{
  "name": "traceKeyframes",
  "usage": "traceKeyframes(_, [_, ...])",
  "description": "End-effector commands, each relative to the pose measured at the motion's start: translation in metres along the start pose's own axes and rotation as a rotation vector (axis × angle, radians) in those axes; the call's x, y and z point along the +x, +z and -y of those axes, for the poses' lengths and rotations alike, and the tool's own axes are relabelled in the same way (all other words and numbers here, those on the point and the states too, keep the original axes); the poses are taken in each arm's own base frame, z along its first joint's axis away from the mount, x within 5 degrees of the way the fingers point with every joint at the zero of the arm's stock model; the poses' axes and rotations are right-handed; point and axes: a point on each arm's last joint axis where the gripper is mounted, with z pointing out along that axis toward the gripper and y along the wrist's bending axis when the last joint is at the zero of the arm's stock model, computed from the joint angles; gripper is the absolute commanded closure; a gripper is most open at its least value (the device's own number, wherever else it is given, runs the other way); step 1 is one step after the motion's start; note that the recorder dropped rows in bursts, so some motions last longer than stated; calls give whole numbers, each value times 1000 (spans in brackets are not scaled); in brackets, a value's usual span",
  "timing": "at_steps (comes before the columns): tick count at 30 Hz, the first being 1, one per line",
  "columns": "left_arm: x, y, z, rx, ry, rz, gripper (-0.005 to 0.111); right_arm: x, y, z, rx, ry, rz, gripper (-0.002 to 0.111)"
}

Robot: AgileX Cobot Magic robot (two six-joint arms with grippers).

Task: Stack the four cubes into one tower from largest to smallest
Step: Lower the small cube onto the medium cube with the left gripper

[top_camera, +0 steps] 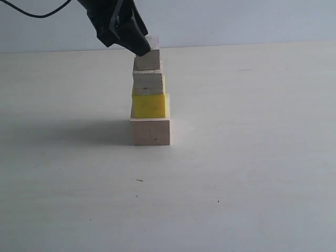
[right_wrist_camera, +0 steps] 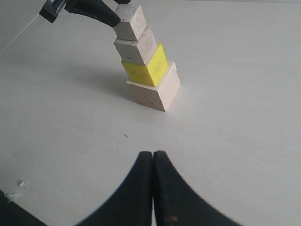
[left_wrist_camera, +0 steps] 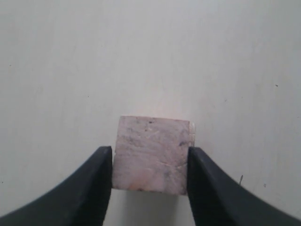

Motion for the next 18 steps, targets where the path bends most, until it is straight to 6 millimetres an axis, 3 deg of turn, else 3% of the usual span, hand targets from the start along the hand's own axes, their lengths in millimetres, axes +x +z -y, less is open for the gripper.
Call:
traceKeyframes(1, [-6, -10, 3, -21, 8, 16, 107, 1, 0, 1, -1, -15, 9, 108])
traceKeyframes(18, [0, -1, 6, 15, 13, 10, 107, 1, 0, 1, -1, -15, 9, 108])
